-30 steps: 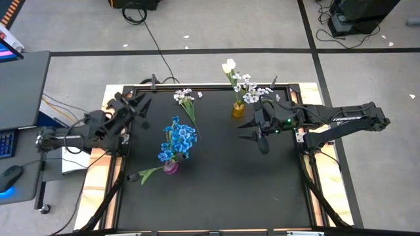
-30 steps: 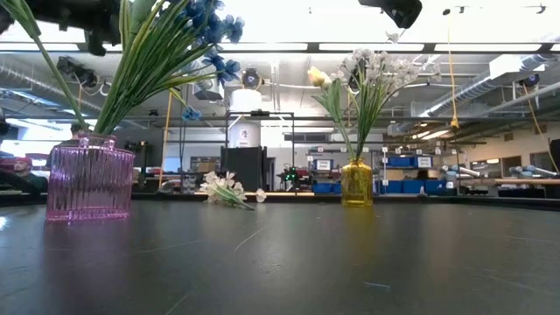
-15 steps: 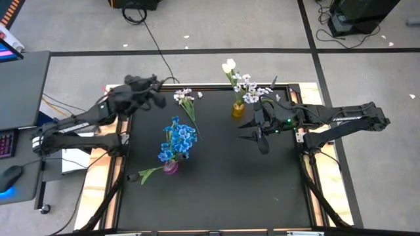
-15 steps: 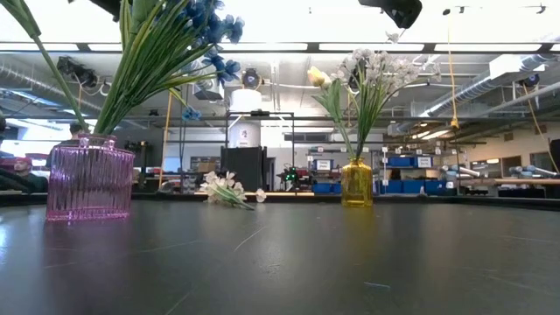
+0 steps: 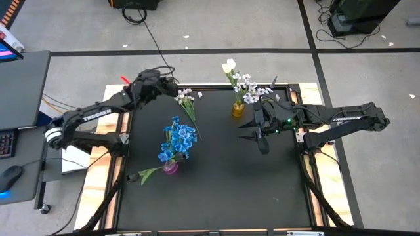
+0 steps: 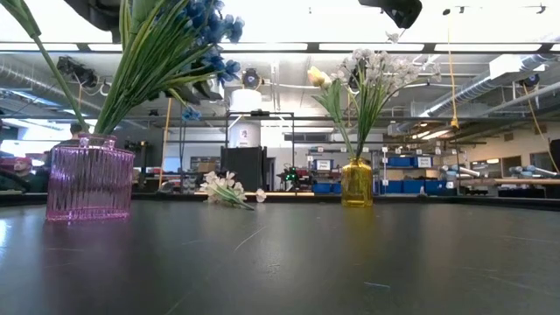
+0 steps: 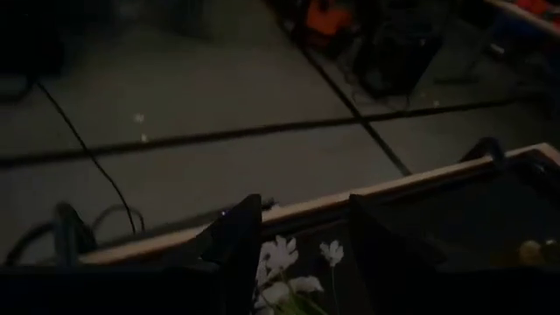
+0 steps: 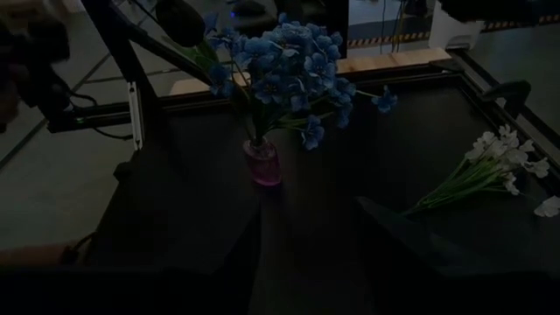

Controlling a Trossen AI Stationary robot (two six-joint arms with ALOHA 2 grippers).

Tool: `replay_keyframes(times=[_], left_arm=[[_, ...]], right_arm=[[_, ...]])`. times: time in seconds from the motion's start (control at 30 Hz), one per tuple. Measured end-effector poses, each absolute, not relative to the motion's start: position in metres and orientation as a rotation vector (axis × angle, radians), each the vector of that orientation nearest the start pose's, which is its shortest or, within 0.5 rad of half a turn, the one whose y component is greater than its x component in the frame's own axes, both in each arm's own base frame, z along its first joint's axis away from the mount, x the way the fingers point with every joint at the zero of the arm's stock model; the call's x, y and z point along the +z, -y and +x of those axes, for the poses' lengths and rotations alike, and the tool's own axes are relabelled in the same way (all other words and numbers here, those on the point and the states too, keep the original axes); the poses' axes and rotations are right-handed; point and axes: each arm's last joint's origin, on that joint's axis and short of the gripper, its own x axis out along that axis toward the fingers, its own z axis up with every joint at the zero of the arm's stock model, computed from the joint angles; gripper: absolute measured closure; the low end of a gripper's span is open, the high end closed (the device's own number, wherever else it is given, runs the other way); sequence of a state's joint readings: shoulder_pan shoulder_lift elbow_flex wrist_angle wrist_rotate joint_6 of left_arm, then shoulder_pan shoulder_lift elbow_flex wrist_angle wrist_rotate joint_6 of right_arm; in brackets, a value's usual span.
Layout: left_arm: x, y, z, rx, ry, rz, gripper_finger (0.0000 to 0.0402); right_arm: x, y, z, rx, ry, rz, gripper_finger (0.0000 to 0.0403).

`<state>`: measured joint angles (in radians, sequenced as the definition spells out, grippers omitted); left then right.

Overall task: Sort flowers into vase by color
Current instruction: Put the white flowers into the yellow vase

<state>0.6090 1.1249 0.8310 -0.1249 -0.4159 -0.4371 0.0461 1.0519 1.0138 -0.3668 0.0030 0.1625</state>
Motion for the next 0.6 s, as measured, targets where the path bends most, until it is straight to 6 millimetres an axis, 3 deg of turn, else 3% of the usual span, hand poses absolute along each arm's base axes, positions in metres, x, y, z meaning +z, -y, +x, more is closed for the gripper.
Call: replay_keyframes(times=[0.37, 0.6], left_arm=[[0.248, -0.177, 0.214, 1.079, -0.289, -0.616, 0.0225], [0.228, -0.179, 0.232, 1.014, -0.301, -0.732, 0.0225]], right_arm=[[0.345, -0.010, 0.225, 0.010, -0.407, 0.150, 0.0213], [0.345, -0.010, 0.225, 0.010, -0.407, 0.150, 0.0213]])
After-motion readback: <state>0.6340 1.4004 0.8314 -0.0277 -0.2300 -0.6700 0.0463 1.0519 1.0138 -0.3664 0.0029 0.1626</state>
